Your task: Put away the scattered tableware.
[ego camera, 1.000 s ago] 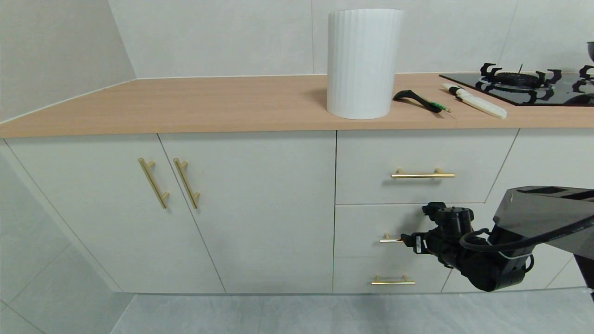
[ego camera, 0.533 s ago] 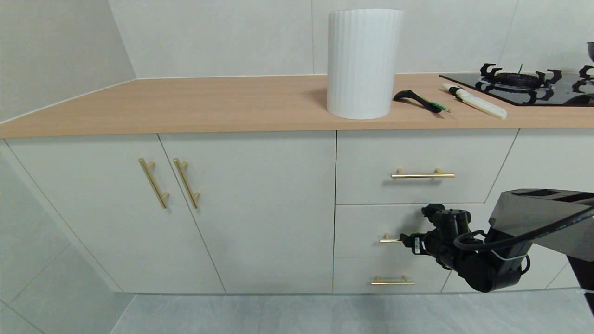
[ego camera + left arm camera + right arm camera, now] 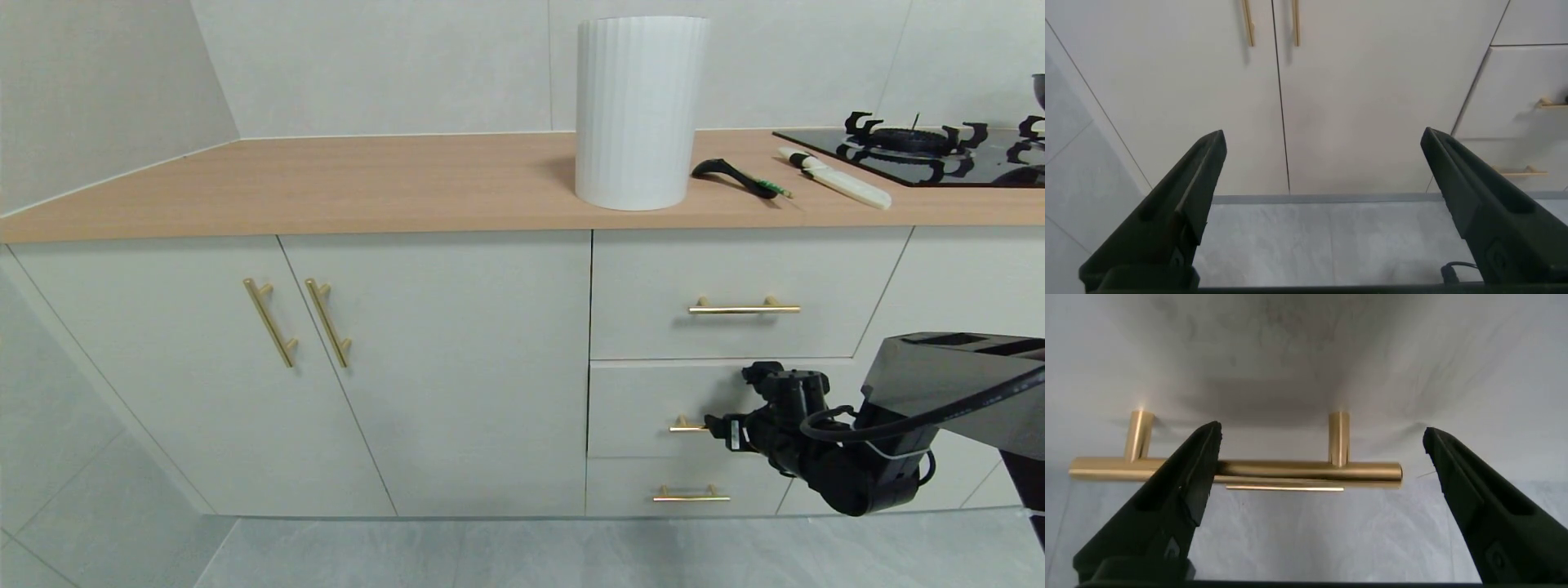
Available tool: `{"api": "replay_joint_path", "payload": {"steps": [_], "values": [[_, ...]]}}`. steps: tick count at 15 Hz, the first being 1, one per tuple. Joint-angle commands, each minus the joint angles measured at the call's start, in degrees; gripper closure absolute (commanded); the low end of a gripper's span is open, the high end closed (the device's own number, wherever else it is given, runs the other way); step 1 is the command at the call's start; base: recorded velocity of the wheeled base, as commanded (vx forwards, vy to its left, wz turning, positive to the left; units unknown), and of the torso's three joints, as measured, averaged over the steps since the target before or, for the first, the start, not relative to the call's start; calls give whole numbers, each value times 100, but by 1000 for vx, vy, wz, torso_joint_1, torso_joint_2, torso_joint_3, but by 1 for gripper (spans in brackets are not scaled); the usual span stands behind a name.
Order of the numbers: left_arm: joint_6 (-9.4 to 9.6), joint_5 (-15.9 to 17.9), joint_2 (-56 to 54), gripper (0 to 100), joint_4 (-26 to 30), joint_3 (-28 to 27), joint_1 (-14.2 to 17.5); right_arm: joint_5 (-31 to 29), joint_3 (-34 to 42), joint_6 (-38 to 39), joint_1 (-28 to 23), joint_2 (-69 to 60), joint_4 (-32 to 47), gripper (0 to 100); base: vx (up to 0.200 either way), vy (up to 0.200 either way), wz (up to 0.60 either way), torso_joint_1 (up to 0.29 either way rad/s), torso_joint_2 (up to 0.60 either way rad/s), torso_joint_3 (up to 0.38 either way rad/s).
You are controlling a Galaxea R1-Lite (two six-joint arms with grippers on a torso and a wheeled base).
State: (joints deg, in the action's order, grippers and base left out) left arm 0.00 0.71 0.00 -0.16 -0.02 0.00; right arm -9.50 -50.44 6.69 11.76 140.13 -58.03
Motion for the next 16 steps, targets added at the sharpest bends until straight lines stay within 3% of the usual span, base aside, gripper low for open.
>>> {"api": "replay_joint_path", "payload": {"steps": [1, 7, 14, 16], "values": [[0, 0, 0, 0, -2, 2, 0, 0, 26, -1, 1, -47, 37, 0, 0, 0, 0, 0, 0, 0], [0, 0, 0, 0, 7, 2, 0, 0, 228, -19, 10, -214, 195, 0, 0, 0, 0, 0, 0, 0], [0, 0, 9, 0, -2, 2, 0, 80, 580, -19, 10, -2236, 2076, 0, 0, 0, 0, 0, 0, 0], [0, 0, 9, 0, -2, 2, 0, 115, 615, -19, 45, -2614, 2199, 0, 0, 0, 0, 0, 0, 0]]}}
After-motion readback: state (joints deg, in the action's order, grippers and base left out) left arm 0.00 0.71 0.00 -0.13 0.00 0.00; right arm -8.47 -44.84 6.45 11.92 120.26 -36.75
